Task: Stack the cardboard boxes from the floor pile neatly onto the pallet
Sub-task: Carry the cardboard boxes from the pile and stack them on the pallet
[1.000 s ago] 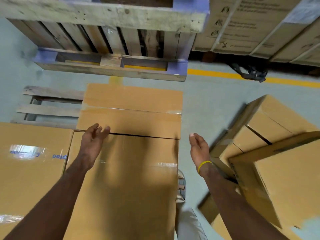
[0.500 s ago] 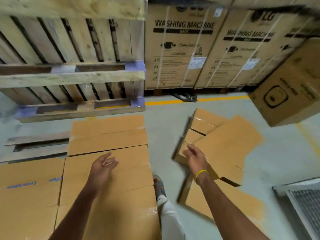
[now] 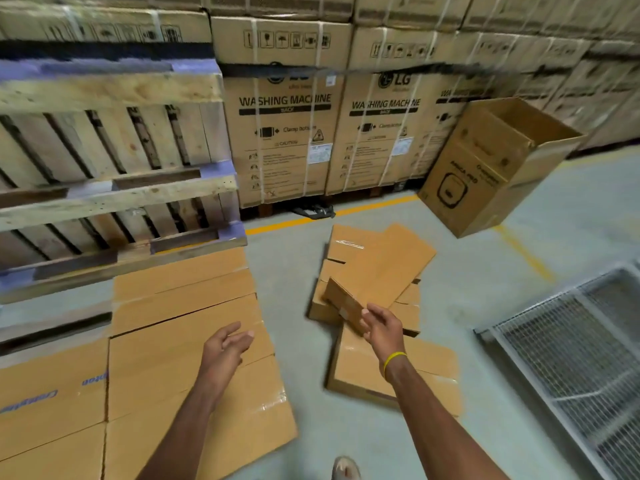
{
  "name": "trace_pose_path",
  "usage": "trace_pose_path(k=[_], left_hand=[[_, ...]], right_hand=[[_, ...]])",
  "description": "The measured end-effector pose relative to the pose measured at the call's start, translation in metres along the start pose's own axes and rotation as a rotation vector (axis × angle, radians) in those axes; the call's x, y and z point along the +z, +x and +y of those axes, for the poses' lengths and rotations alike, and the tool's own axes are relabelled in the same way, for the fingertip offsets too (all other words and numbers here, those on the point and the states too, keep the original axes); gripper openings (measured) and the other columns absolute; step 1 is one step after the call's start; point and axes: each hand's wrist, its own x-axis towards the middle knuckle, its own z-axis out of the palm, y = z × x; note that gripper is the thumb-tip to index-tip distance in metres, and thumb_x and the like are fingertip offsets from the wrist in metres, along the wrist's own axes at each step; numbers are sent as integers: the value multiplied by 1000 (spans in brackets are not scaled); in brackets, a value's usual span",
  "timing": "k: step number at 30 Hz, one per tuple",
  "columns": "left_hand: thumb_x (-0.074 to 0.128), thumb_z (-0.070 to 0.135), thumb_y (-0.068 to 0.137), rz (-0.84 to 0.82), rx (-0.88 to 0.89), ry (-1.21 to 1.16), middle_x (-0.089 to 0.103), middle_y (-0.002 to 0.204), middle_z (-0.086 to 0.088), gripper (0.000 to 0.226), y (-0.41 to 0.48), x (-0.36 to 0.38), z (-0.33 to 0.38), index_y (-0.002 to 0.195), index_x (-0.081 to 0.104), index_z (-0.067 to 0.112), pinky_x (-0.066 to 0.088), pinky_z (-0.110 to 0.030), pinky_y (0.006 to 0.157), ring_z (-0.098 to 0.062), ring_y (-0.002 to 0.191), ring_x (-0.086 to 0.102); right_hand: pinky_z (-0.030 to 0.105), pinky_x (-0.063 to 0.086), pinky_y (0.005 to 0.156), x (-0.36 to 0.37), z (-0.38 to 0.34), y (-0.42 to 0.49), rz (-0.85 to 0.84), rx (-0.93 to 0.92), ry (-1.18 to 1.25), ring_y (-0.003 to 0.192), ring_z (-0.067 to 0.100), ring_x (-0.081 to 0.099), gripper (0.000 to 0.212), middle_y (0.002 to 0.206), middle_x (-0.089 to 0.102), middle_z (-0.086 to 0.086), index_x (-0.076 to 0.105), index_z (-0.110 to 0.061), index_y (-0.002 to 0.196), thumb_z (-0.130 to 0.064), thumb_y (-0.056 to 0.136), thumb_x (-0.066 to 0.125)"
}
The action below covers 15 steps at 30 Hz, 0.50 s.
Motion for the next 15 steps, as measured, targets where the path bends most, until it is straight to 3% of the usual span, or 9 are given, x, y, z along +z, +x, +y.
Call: trace_pose_path(k=[3, 7, 11, 15], left_hand=[[69, 14, 99, -56, 3, 16, 71, 108, 1, 43, -16, 33, -2, 140, 58, 11, 49, -40, 94, -22, 106, 67], [70, 14, 98, -106, -20, 39, 71, 121, -10, 40, -36, 78, -10, 137, 60, 12, 49, -37, 90, -25, 113, 66], [70, 14, 99, -154, -11, 83, 70, 125, -10, 39, -57, 133, -16, 137, 60, 14, 50, -37, 90, -25, 115, 66], [70, 17, 99, -198, 8, 125, 70, 122, -7, 34, -82, 188, -20, 131, 60, 21, 51, -38, 91, -24, 115, 66]], right_hand=[[45, 50, 104, -34, 7, -8, 43, 3, 21, 113, 24, 66, 13, 117, 71, 2, 69, -28, 102, -18, 94, 69], [40, 54, 95, -88, 13, -23, 86, 13, 59, 104, 16, 68, 17, 114, 70, 1, 66, -21, 113, -16, 97, 65], [45, 52, 102, -157, 29, -29, 137, -3, 46, 109, 20, 67, 13, 111, 71, -1, 67, -30, 104, -19, 96, 66], [49, 48, 107, -217, 46, -29, 153, 7, 66, 115, 19, 65, 16, 120, 70, -2, 67, -33, 107, -22, 95, 67]])
